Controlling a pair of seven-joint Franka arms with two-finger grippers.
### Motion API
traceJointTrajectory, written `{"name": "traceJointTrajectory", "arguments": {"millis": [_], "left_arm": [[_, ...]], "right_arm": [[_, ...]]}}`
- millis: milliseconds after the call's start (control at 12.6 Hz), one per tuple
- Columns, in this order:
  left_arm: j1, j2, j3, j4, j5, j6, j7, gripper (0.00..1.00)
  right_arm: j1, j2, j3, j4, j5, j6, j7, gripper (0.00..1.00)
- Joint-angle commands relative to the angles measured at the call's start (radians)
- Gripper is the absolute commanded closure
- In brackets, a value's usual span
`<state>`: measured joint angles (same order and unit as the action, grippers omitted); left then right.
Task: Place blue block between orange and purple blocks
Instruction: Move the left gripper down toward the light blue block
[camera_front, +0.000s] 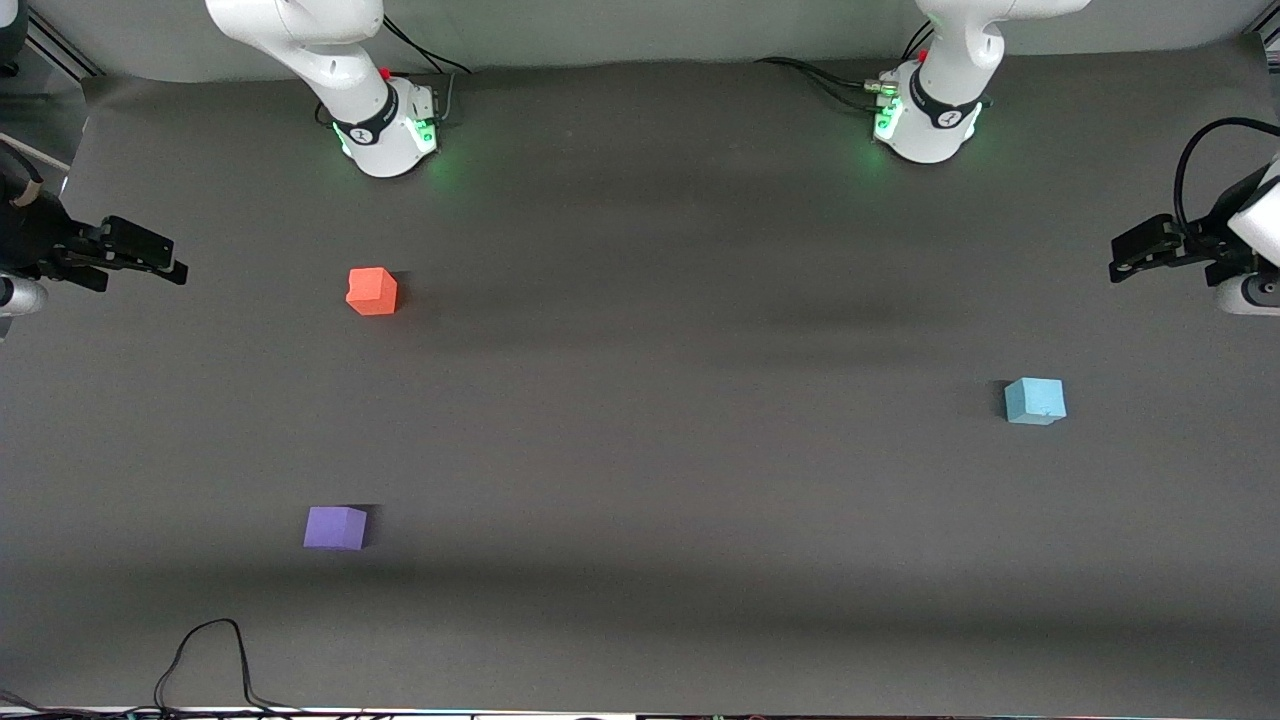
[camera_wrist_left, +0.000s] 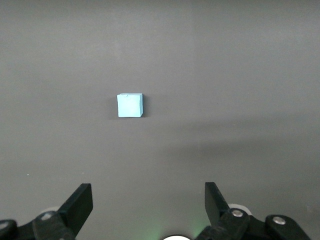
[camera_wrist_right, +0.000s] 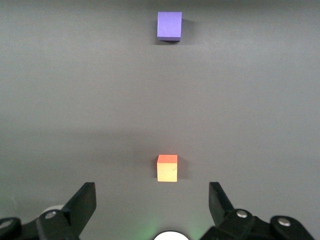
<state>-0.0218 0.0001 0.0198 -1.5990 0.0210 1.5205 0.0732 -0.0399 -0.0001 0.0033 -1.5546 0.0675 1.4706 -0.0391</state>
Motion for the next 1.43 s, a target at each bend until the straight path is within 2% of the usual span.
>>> {"name": "traceJointTrajectory", "arguments": {"millis": [0, 478, 876, 1195, 1354], "left_arm": [[0.005, -0.009, -0.003, 0.011, -0.016, -0.026, 0.011, 0.0], [0.013, -0.008, 0.002, 0.013, -0.013, -0.016, 0.013, 0.0], [0.103, 0.004, 0.029, -0.009, -0.006, 0.049, 0.158, 0.0], [0.145, 0.014, 0.029, -0.102, -0.006, 0.165, 0.226, 0.0], [0.14, 0.015, 0.029, -0.201, -0.004, 0.265, 0.226, 0.0]], "right_arm": [[0.009, -0.008, -0.023, -0.002, 0.015, -0.003, -0.013, 0.0], [0.009, -0.004, -0.028, 0.01, 0.017, -0.004, -0.008, 0.0], [0.0, -0.003, -0.036, 0.011, 0.017, -0.006, -0.011, 0.0], [-0.017, -0.001, -0.037, 0.011, 0.017, -0.006, -0.018, 0.0], [-0.018, 0.006, -0.039, 0.014, 0.018, -0.006, -0.012, 0.0]]}}
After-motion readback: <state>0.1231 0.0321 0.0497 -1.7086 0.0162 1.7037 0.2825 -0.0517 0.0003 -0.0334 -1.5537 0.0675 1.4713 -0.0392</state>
